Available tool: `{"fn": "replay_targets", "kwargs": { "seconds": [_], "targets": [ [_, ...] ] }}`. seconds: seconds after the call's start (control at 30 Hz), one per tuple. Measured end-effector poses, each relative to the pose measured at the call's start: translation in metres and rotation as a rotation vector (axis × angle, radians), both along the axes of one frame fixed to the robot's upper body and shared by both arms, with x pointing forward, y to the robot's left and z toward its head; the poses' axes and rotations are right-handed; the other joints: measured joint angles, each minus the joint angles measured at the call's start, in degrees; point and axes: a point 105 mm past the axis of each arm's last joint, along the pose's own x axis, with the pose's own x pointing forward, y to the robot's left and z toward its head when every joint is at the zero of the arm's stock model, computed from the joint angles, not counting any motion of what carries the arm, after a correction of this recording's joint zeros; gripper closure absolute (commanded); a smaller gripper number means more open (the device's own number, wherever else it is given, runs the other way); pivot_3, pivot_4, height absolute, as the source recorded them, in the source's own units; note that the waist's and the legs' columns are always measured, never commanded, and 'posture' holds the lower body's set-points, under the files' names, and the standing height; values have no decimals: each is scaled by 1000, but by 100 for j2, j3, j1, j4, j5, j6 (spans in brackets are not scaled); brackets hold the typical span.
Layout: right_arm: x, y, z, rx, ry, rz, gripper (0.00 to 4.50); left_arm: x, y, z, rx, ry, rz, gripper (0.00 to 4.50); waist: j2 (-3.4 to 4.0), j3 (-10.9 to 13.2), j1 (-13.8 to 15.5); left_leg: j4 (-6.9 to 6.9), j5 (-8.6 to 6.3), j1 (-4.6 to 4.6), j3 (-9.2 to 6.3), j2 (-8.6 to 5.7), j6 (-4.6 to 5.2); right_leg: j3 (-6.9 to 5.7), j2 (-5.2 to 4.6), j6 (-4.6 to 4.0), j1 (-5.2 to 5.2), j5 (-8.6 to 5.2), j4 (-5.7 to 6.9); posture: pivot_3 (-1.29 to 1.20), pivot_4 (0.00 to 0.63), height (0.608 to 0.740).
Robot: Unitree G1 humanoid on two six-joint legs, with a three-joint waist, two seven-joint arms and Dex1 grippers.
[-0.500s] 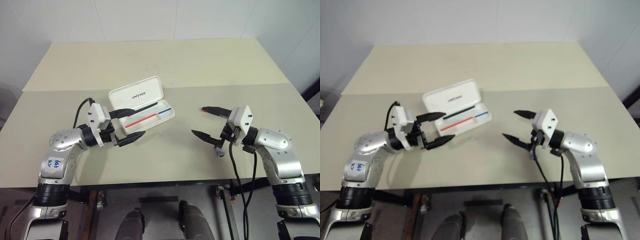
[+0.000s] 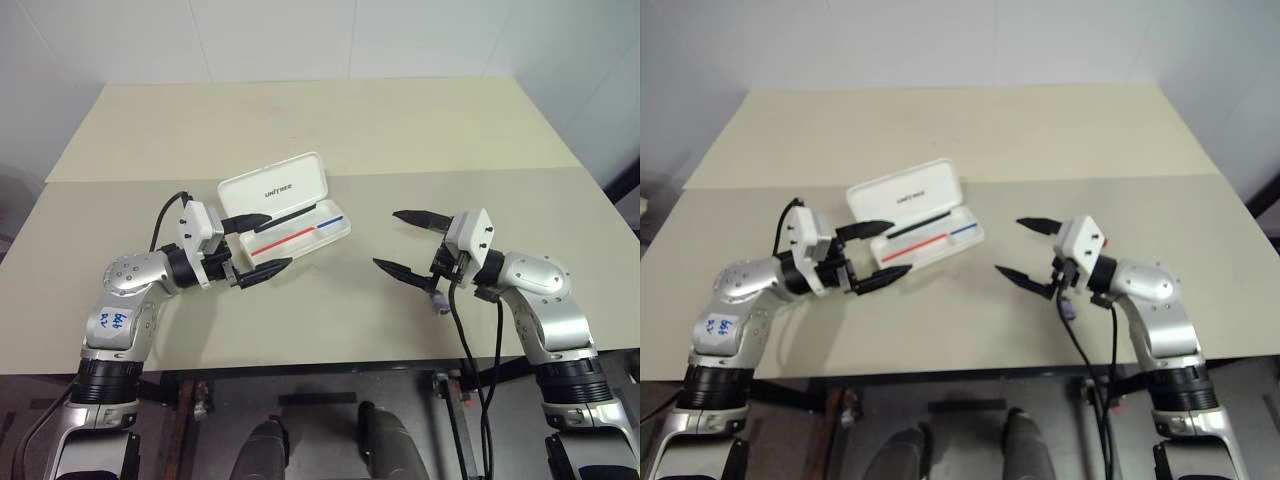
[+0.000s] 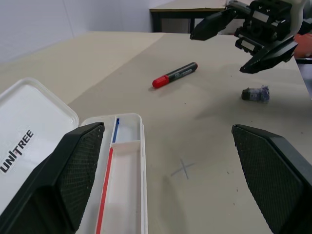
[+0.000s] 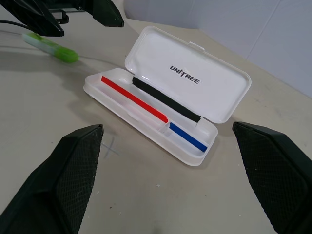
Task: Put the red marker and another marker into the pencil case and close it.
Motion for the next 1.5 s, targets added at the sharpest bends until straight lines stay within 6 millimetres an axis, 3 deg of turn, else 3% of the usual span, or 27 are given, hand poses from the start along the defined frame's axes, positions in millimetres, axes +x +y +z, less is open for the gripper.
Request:
{"fn": "replay_targets", "kwargs": {
  "seconds": [0.5,0.77,1.0,1.1,1.23,1.5],
  "targets": [
    [-5,17,0,2,54,97,0,-13,21,-14,96,51,26,24,0,0,19,2,0,0,-1,0,0,-1,-1,-2,0,-1,4,0,150,740],
    [-16,-2,17,-46,69,131,0,-18,32,-10,165,42,-2,24,0,0,-6,-3,-1,0,-1,1,1,-1,0,-3,-1,-2,0,0,150,740],
    [-24,-16,20,-84,78,127,0,-13,44,-12,157,60,26,24,-1,0,-5,0,-1,1,0,2,1,-2,0,-3,0,-2,0,0,150,740],
    [-26,-16,17,-84,84,126,0,-11,42,-12,145,55,30,642,-1,0,-1,2,-1,0,0,1,1,-1,-1,-3,0,-2,1,0,150,740],
    [-26,-16,16,-82,84,120,0,-4,33,-13,141,44,35,1979,-1,0,5,2,-1,0,0,1,1,-1,-1,-2,0,-1,2,0,150,740],
    [-31,-13,13,-88,85,129,0,16,4,-30,194,49,81,1979,-2,1,17,3,0,-1,0,1,1,-1,0,1,0,0,2,0,150,740]
  ]
}}
